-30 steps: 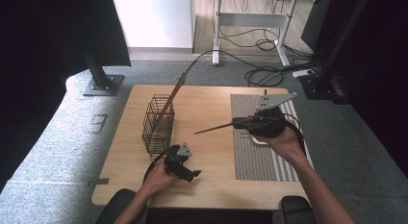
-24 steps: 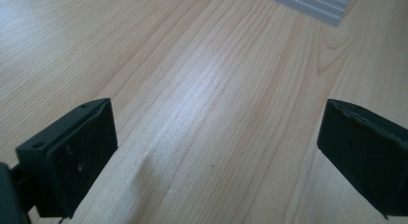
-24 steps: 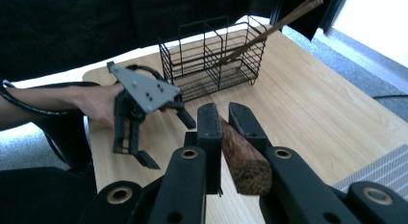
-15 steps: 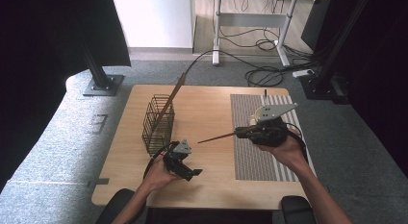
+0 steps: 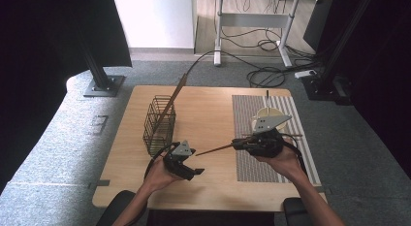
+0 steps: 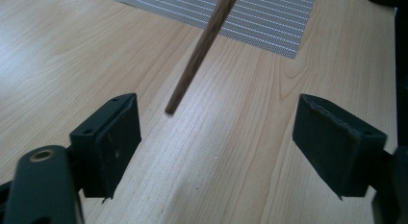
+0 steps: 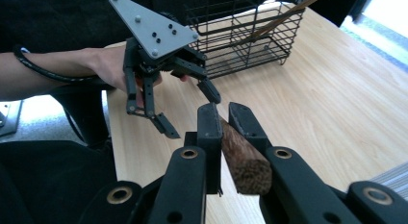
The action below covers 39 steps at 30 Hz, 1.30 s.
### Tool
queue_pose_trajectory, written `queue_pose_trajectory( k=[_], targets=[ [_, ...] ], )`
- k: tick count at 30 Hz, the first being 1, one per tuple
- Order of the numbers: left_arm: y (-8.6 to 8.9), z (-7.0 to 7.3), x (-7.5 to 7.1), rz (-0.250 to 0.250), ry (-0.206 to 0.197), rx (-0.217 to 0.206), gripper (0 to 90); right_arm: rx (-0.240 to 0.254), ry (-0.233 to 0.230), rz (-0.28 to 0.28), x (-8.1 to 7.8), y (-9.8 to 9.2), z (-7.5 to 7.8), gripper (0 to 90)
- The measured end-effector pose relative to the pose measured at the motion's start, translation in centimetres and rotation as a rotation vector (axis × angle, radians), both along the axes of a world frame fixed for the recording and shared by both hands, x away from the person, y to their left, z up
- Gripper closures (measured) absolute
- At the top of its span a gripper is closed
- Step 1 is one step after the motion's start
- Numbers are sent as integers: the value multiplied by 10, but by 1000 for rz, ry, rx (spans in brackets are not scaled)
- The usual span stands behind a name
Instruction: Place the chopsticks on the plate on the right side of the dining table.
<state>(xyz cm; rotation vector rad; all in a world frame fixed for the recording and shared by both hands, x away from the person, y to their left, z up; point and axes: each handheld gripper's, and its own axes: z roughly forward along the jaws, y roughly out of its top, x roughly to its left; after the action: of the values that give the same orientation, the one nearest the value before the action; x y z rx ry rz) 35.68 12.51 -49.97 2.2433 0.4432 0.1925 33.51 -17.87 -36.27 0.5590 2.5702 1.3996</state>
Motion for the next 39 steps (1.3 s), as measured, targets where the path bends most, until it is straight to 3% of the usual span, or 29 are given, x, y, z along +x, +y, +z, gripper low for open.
queue_pose_trajectory(
  k=[9,22,35,39],
  targets=[
    [-2,2,-2,-21,-25,-24,275,-18,28,46,1,17,-14,829],
    [2,8,-6,-63,-58,-94,540,-38,54,84,3,35,-28,829],
    [-2,8,-10,-129,-78,-67,788,-53,74,98,8,44,-37,828],
    [-1,7,-10,-164,-70,-71,817,-39,97,94,12,43,-39,811]
  ],
)
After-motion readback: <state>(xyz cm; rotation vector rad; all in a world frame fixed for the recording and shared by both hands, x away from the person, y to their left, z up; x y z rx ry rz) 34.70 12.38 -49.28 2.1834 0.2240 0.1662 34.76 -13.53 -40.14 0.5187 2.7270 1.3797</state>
